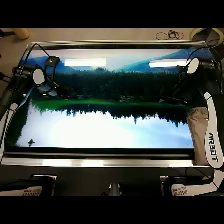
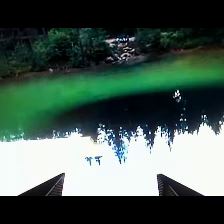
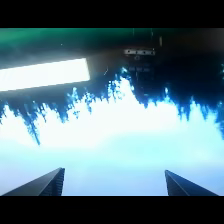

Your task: Fold the shirts.

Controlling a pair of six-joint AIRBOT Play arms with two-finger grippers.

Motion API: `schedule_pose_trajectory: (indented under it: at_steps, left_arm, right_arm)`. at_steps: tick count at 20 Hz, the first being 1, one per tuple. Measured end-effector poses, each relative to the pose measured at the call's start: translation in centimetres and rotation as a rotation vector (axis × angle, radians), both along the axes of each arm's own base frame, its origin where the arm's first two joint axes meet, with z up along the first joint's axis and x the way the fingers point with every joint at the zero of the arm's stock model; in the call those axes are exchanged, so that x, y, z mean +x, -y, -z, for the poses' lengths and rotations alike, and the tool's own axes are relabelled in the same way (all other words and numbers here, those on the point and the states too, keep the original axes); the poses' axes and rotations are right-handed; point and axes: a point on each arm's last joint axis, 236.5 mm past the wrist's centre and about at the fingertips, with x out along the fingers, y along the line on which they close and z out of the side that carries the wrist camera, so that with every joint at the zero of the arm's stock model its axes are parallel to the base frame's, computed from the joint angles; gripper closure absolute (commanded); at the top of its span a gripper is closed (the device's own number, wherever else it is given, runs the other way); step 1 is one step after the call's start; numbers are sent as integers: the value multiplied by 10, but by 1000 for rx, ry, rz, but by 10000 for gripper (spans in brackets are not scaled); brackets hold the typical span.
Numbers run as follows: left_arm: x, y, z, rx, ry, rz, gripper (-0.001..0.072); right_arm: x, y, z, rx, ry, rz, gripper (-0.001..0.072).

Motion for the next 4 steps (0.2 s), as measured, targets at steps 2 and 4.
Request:
schedule_pose_trajectory:
  at_steps: [2, 4]
  left_arm:
    - [0, 0, 2, 2, -3, 0, -9]
    - [1, 0, 3, 4, -6, -1, -9]
  right_arm:
    - [-2, -1, 2, 3, -12, 0, 41]
    - [-3, -1, 2, -1, -16, 1, 41]
